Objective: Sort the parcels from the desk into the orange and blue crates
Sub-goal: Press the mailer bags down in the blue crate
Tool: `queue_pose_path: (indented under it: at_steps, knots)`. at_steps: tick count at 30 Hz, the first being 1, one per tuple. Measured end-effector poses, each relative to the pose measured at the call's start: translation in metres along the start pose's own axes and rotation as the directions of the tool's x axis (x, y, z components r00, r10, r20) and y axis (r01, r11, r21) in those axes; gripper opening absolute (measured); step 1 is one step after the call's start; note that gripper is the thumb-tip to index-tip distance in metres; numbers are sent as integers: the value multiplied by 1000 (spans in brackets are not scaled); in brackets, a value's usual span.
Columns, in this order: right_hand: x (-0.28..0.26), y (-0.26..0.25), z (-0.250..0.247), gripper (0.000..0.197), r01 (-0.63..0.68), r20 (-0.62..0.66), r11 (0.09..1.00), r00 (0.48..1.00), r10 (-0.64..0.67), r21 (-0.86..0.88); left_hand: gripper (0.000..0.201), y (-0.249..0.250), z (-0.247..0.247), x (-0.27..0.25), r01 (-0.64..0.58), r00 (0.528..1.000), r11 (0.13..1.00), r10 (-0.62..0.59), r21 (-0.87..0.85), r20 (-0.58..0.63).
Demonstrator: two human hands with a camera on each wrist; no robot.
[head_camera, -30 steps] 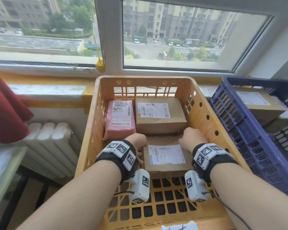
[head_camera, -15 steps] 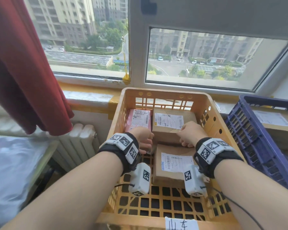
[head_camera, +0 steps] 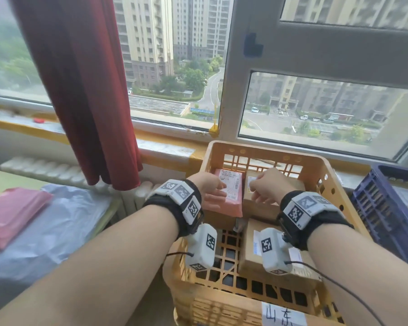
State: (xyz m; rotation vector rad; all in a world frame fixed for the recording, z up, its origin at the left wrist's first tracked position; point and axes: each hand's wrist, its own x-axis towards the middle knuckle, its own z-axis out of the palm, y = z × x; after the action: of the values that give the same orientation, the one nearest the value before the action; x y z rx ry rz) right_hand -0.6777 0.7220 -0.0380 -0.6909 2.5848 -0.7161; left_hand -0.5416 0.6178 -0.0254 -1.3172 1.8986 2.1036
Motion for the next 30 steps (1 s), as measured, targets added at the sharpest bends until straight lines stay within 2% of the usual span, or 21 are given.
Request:
queue_pose_path:
  at_steps: [5, 13, 20, 24, 30]
  knots:
    - [-24, -57, 8, 14, 96, -5, 995, 995, -96, -31, 30, 1, -45, -30, -76, 997, 996, 76, -43, -5]
    - [-63, -150, 57, 23, 195, -14, 980, 981, -195, 30, 24, -34, -147, -64, -121, 984, 982, 99, -148, -148]
    - [-108, -223, 129, 20, 253, 62, 967, 965, -255, 43, 29, -83, -240, -108, -113, 982, 955, 65, -275, -178]
    - [-135, -261, 179, 20, 292, 124, 954, 946, -298, 62, 28, -116, -292, -135, -116, 952, 949, 21, -294, -306]
    - [-178, -318, 257, 22, 351, 218, 930, 905, -366, 106, 23, -177, -369, -180, -151, 903, 925, -15, -349, -430]
